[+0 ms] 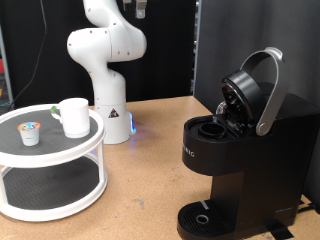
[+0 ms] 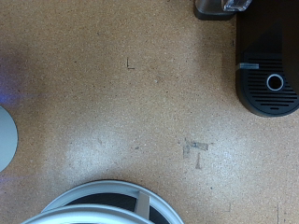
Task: Make a cup of coffee with the keurig machine
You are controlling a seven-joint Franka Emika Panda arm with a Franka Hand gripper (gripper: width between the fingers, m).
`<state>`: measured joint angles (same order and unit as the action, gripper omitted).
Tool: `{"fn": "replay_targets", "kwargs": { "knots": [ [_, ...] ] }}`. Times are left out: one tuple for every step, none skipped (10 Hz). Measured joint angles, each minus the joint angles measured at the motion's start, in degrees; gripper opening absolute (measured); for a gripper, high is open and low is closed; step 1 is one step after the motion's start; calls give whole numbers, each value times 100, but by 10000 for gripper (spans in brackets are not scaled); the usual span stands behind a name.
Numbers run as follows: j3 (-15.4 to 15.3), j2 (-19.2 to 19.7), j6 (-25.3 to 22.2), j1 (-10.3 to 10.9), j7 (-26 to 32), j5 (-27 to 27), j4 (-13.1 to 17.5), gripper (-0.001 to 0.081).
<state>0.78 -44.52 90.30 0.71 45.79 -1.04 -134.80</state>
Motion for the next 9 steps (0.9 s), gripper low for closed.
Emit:
{"fn": "replay_targets", "kwargs": {
  "knots": [
    [22, 0, 0, 0, 30, 0, 0, 805],
    [104, 0, 11, -1, 114, 0, 0, 805],
    [250, 0, 32, -11, 226, 0, 1, 805],
    [434, 5, 31, -46, 363, 71, 11, 805],
    [613, 27, -57, -90, 575, 242, 42, 805],
    [779, 65, -151, -129, 807, 428, 86, 805],
    [853, 104, -216, -144, 943, 484, 131, 805],
    [840, 104, -208, -144, 918, 481, 123, 805],
    [843, 105, -215, -144, 964, 522, 95, 805]
  ]
}}
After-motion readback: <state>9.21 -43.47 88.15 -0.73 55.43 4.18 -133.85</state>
